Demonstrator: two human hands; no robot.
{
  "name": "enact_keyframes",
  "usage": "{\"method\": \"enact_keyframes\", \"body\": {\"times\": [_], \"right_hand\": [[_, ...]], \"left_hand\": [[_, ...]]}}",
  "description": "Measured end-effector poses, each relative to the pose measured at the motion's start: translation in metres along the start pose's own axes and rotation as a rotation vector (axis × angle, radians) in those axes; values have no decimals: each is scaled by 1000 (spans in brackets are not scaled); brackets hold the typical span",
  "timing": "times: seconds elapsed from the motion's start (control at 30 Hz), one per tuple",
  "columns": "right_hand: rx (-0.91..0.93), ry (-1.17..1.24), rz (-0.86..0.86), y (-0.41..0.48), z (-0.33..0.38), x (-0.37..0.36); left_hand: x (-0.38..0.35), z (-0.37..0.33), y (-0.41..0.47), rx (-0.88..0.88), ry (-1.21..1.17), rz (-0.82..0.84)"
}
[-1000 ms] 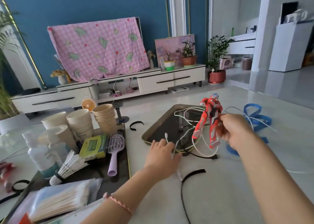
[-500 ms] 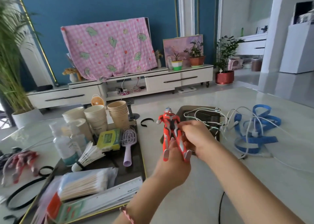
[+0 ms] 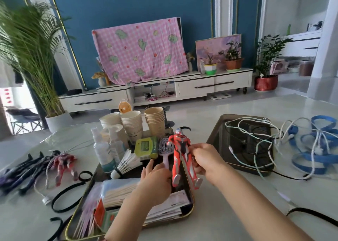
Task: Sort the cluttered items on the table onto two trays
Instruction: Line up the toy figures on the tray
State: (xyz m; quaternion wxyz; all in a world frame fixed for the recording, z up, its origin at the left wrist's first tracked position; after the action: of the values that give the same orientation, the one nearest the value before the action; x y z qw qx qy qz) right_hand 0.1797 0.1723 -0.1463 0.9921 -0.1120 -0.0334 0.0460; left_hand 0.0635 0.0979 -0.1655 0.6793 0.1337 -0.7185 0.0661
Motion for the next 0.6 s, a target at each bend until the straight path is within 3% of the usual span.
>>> {"method": "enact_keyframes", "body": {"times": [0.13, 0.2, 0.27, 0.33, 0.4, 0.5, 0.6], "right_hand": [[16, 12, 2, -2, 3, -6], [-11, 102, 53, -6, 3, -12], [38, 95, 94, -7, 4, -20], [193, -53, 139, -8, 5, -29], [364, -236, 201, -12, 9, -42], [528, -463, 286, -20, 14, -60], [629, -574, 361, -24, 15, -80]], "left_hand": [[0, -2, 0, 10, -127, -3], [2, 9, 3, 9, -405, -73], [15, 28, -1, 139, -741, -223], [32, 52, -11, 324, -883, -474], [42, 66, -24, 436, -961, -619], [42, 69, -33, 545, -1067, -641], [40, 76, -35, 629, -1008, -658]]}}
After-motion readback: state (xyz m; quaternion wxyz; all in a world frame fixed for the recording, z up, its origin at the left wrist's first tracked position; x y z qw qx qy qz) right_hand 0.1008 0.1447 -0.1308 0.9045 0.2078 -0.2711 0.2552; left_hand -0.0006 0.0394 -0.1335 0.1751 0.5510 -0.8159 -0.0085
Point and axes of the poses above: each hand's wrist, its own y-axis towards the middle knuckle, its own x-axis out of the back of the hand, z = x × y, the point moved 3 cm from there along y, towards the middle knuckle, and after that the axes turned 14 degrees about -z, right-handed, at the moved point
